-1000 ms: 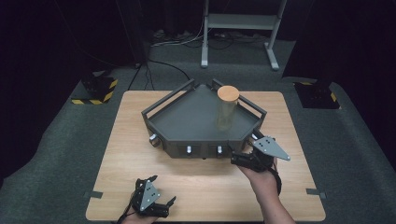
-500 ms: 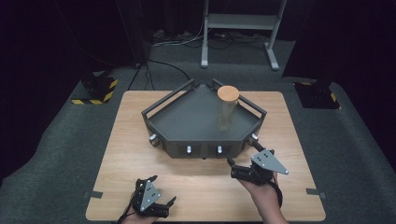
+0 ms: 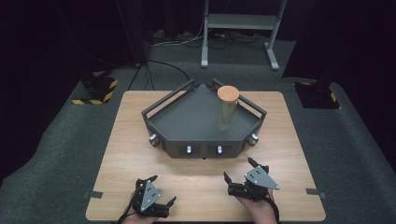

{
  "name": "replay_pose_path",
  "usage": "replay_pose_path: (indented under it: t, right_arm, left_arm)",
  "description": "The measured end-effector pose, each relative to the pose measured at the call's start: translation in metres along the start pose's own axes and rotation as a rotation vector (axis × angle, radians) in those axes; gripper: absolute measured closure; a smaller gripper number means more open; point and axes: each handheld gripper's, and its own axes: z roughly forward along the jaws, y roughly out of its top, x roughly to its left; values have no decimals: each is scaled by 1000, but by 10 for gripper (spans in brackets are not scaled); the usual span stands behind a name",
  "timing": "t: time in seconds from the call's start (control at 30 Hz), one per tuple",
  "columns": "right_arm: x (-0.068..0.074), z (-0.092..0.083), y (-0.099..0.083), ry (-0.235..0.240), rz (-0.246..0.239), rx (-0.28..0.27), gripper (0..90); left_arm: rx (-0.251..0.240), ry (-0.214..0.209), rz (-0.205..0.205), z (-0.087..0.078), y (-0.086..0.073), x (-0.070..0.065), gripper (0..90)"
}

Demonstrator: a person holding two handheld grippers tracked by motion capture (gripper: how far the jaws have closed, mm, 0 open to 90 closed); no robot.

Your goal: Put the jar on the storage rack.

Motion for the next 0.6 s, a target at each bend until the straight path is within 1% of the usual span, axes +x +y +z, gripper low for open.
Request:
replay_pose_path:
  t: [0.1,0.33,0.53,0.6]
  right_arm:
    - [3,2,-14,6,6,38,0]
    - [7,3,-35,0,-4,100,0]
    - [8,5,-46,-12,-22,149,0]
    - [8,5,-46,-16,-32,145,0]
  left_arm:
    - [0,0,0,0,0,0,8]
    - [-1,-1,0,0,0,0,8]
    - [-3,-1,0,0,0,0,8]
    - [-3,-1,2,0,0,0,8]
